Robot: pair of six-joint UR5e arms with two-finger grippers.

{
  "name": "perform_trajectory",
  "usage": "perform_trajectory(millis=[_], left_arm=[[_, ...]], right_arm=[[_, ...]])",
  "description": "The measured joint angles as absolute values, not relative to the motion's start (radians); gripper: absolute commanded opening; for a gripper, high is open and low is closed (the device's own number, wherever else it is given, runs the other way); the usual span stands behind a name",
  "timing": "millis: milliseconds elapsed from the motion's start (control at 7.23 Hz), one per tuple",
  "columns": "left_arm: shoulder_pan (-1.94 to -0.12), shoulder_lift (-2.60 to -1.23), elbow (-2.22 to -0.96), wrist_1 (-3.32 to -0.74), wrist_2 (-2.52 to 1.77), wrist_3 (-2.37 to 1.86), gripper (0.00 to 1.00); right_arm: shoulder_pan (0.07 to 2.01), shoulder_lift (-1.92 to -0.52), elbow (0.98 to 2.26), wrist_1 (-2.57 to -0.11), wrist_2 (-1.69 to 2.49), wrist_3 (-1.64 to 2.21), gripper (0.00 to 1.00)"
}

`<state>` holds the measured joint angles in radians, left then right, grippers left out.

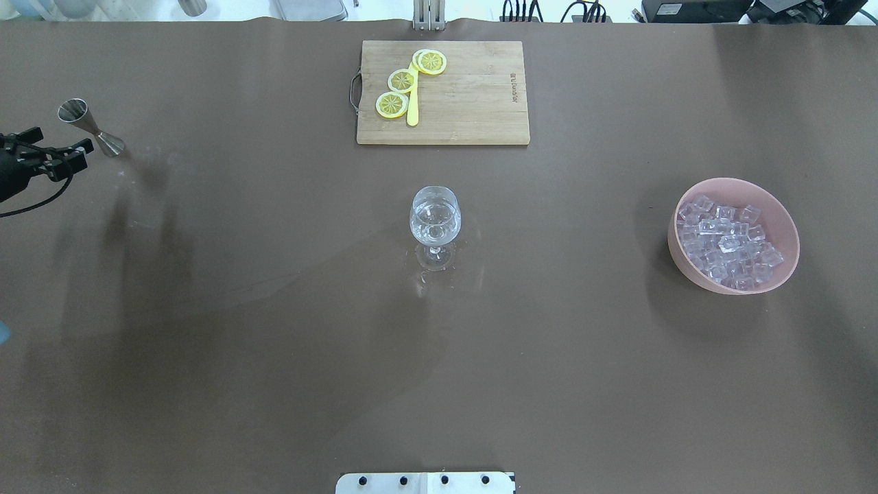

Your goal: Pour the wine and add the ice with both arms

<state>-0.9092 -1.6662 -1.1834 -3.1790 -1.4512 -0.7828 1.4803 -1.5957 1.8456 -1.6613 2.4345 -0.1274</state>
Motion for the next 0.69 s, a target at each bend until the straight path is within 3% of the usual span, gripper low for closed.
perform_trajectory(millis=[691], left_arm=[[-0.898,-1.747,-1.078,-3.171,-1.436,-0.863,0.98]], right_arm=[[1.480,-1.597,1.846,-1.661,2.434,-0.127,1.00]])
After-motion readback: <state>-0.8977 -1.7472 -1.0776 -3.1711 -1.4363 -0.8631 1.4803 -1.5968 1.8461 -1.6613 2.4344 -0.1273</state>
